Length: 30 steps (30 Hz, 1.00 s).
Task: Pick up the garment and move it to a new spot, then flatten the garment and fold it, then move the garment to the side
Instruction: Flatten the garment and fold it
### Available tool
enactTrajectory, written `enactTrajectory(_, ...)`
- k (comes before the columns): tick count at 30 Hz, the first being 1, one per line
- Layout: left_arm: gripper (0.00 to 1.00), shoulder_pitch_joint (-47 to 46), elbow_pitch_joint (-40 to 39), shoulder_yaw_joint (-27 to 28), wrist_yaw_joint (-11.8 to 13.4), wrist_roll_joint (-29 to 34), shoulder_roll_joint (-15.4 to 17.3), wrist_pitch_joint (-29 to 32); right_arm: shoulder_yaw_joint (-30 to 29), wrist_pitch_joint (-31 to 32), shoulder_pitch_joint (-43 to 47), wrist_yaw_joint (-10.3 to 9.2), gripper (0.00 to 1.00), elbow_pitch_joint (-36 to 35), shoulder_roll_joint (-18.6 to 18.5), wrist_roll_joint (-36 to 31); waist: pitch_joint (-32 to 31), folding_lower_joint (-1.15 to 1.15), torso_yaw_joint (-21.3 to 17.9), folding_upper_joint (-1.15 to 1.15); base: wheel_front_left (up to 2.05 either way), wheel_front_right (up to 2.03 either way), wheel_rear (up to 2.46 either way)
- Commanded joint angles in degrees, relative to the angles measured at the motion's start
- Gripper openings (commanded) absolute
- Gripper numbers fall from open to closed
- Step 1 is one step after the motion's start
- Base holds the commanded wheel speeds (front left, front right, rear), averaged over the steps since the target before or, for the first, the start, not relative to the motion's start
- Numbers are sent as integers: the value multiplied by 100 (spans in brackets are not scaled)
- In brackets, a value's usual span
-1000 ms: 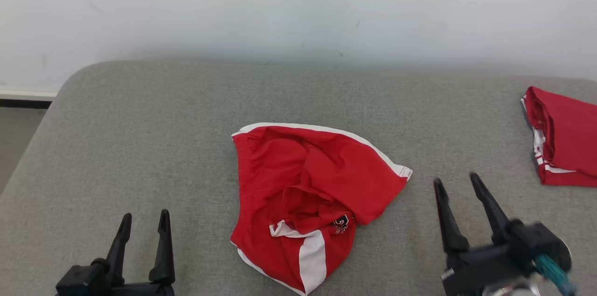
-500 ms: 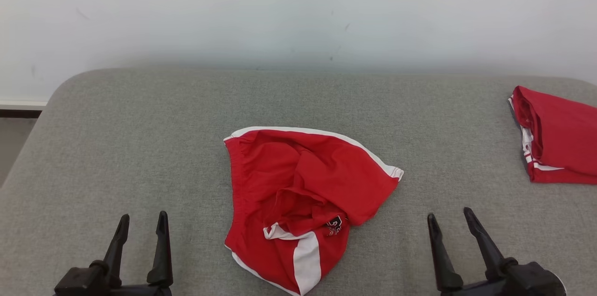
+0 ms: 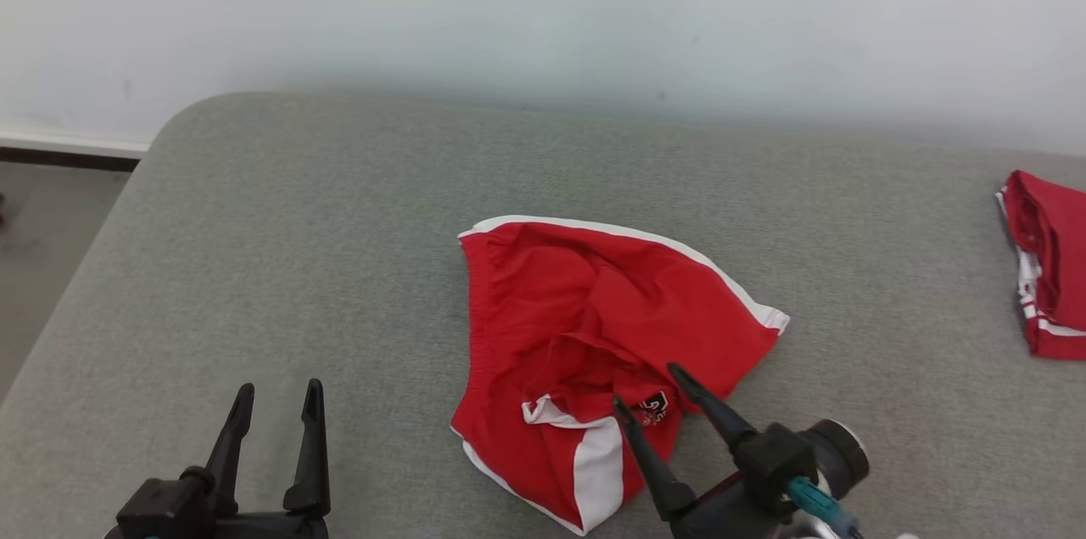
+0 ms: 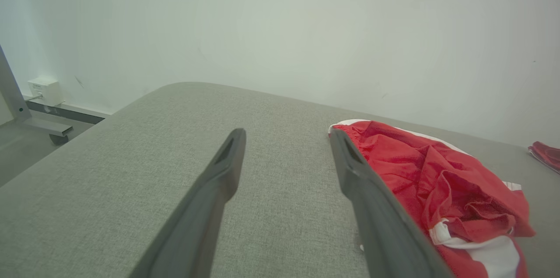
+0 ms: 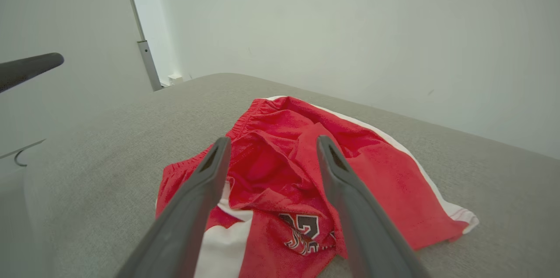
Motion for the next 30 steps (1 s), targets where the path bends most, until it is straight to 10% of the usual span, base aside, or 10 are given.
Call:
enactTrajectory(1, 100, -52, 12, -6, 19, -10, 5, -2, 142, 7, -161, -18, 100, 193, -10, 33, 55, 0, 203, 0, 0, 0, 0)
enactTrajectory(14, 100, -112, 53, -135, 53, -137, 3, -1, 656, 174, -1178, -18, 100, 2186, -66, -74, 232, 0, 674, 0, 0, 0, 0)
enactTrajectory(15, 100, -105, 49, -136, 68, -149, 4, -1, 624, 138, -1248, -18, 44, 2402, 3, -15, 243, 0, 695, 0, 0, 0, 0)
enactTrajectory(17, 100, -87, 32, -116, 79, -156, 4, -1, 578, 81, -1308, -18, 0, 2544, 49, 27, 251, 0, 683, 0, 0, 0, 0)
enactTrajectory(30, 100, -21, 51, -48, 67, -142, 5, -1, -759, -14, -629, -18, 0, 984, 52, 385, 138, 0, 69, 0, 0, 0, 0)
